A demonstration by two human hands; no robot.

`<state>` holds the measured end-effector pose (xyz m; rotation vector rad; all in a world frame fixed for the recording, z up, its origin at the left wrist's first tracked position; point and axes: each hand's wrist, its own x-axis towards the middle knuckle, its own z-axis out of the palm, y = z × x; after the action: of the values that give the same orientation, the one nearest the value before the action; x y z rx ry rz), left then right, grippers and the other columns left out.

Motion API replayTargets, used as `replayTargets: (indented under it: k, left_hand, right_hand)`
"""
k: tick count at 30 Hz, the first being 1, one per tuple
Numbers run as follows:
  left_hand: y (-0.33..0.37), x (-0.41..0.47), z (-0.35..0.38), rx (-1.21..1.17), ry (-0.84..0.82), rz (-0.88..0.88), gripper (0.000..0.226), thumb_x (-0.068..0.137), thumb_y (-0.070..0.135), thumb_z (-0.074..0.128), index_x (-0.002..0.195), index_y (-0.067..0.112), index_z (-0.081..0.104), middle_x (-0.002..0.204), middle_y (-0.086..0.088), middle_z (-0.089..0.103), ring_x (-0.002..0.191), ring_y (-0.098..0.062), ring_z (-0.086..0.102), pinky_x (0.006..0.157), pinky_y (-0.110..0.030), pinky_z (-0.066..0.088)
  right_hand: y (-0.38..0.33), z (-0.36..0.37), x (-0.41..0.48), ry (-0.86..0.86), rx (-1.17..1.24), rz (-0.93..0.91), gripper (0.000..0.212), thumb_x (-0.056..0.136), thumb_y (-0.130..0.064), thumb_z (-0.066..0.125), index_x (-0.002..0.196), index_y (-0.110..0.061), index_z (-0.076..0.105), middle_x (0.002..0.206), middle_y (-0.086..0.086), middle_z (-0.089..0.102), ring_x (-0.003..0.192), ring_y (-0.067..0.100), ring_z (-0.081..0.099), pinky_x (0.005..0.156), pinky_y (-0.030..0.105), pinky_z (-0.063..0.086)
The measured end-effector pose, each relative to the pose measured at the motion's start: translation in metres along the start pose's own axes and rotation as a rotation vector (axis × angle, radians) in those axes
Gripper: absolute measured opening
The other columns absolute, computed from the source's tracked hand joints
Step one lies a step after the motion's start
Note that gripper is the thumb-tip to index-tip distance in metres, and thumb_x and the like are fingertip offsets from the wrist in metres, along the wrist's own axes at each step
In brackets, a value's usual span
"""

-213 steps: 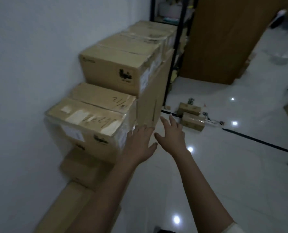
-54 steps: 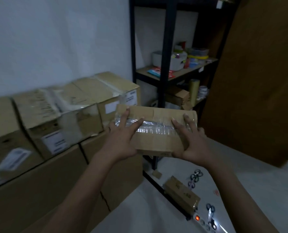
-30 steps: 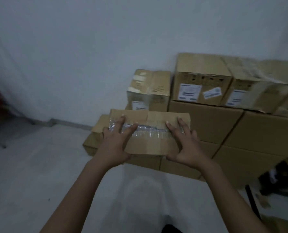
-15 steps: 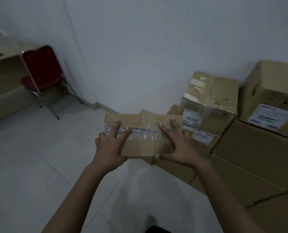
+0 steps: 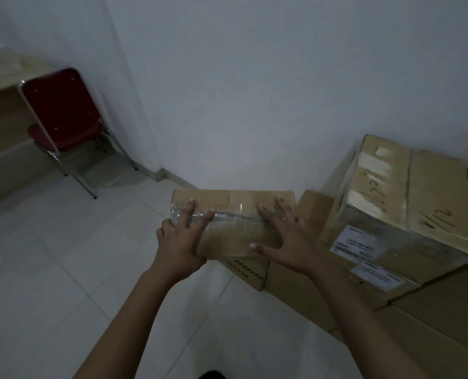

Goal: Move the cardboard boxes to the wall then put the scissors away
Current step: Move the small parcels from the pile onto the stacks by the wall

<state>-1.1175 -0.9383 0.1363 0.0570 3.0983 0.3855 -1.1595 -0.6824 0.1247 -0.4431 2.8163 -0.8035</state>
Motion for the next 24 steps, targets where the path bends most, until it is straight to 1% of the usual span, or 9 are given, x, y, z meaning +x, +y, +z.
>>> replayTargets:
  k: [5, 7, 9, 13, 15, 18, 19, 22, 24]
  left_hand:
    - [-0.039, 0.065, 0.026, -0.064, -0.018, -0.008, 0.094, 0.074, 0.035, 0.076, 0.147, 0.05, 0.018, 0.16, 0.006, -0.013, 0.128, -0.038, 0.023, 0.107, -0.047, 0.025]
    - [-0.053, 0.098, 0.037, -0.067, -0.028, -0.002, 0.09, 0.076, 0.038, 0.074, 0.147, 0.049, 0.019, 0.16, 0.004, -0.012, 0.128, -0.039, 0.024, 0.106, -0.048, 0.025]
    - [-0.065, 0.129, 0.046, -0.082, -0.04, 0.009, 0.09, 0.077, 0.04, 0.074, 0.147, 0.048, 0.02, 0.161, 0.002, -0.01, 0.127, -0.041, 0.025, 0.105, -0.048, 0.025]
    - [-0.088, 0.188, 0.069, -0.103, -0.118, 0.033, 0.093, 0.074, 0.042, 0.076, 0.148, 0.045, 0.021, 0.162, 0.0, -0.008, 0.125, -0.042, 0.027, 0.104, -0.047, 0.026]
    - [-0.098, 0.214, 0.085, -0.119, -0.135, 0.06, 0.093, 0.072, 0.039, 0.077, 0.147, 0.045, 0.023, 0.162, 0.0, -0.006, 0.123, -0.042, 0.028, 0.103, -0.047, 0.027]
    - [-0.109, 0.239, 0.116, -0.173, -0.159, 0.041, 0.095, 0.068, 0.031, 0.08, 0.146, 0.045, 0.027, 0.161, 0.0, 0.0, 0.121, -0.043, 0.03, 0.1, -0.051, 0.03]
    - [-0.111, 0.244, 0.129, -0.182, -0.182, 0.038, 0.097, 0.066, 0.03, 0.08, 0.146, 0.045, 0.027, 0.161, 0.0, 0.002, 0.121, -0.043, 0.031, 0.099, -0.052, 0.031]
    - [-0.115, 0.259, 0.175, -0.197, -0.243, 0.049, 0.102, 0.062, 0.031, 0.082, 0.143, 0.048, 0.022, 0.16, -0.002, 0.005, 0.118, -0.045, 0.034, 0.096, -0.053, 0.033]
    - [-0.118, 0.269, 0.203, -0.221, -0.266, 0.041, 0.103, 0.061, 0.03, 0.082, 0.14, 0.049, 0.019, 0.16, -0.004, 0.007, 0.117, -0.046, 0.034, 0.095, -0.055, 0.033]
  right_hand:
    - [0.013, 0.023, 0.078, -0.043, 0.008, 0.027, 0.092, 0.071, -0.086, 0.048, 0.148, -0.056, 0.009, 0.16, -0.017, -0.019, 0.147, 0.034, 0.006, 0.115, 0.053, 0.014]
    - [0.017, 0.028, 0.112, -0.081, -0.007, 0.052, 0.089, 0.074, -0.082, 0.049, 0.148, -0.056, 0.008, 0.159, -0.017, -0.021, 0.148, 0.036, 0.003, 0.115, 0.055, 0.014]
    - [0.017, 0.032, 0.142, -0.112, -0.036, 0.096, 0.087, 0.079, -0.074, 0.054, 0.149, -0.054, 0.008, 0.159, -0.016, -0.021, 0.147, 0.038, 0.001, 0.115, 0.056, 0.016]
    - [0.026, 0.045, 0.198, -0.114, -0.035, 0.189, 0.088, 0.079, -0.068, 0.062, 0.15, -0.052, 0.012, 0.161, -0.016, -0.016, 0.145, 0.041, 0.008, 0.112, 0.056, 0.023]
    - [0.042, 0.06, 0.223, -0.101, -0.023, 0.199, 0.089, 0.077, -0.071, 0.061, 0.15, -0.053, 0.013, 0.161, -0.015, -0.015, 0.144, 0.041, 0.01, 0.111, 0.056, 0.023]
    - [0.067, 0.088, 0.245, -0.092, -0.004, 0.246, 0.091, 0.07, -0.084, 0.049, 0.148, -0.054, 0.014, 0.162, -0.015, -0.011, 0.145, 0.038, 0.015, 0.111, 0.055, 0.022]
    - [0.077, 0.098, 0.249, -0.099, 0.013, 0.263, 0.091, 0.07, -0.084, 0.048, 0.149, -0.052, 0.016, 0.162, -0.014, -0.01, 0.145, 0.037, 0.017, 0.111, 0.054, 0.021]
    - [0.11, 0.127, 0.264, -0.115, 0.022, 0.284, 0.084, 0.079, -0.07, 0.06, 0.15, -0.046, 0.022, 0.163, -0.009, -0.006, 0.144, 0.035, 0.018, 0.112, 0.049, 0.019]
    - [0.13, 0.141, 0.277, -0.14, 0.016, 0.281, 0.081, 0.083, -0.057, 0.066, 0.151, -0.042, 0.024, 0.163, -0.005, -0.004, 0.146, 0.032, 0.014, 0.114, 0.047, 0.016]
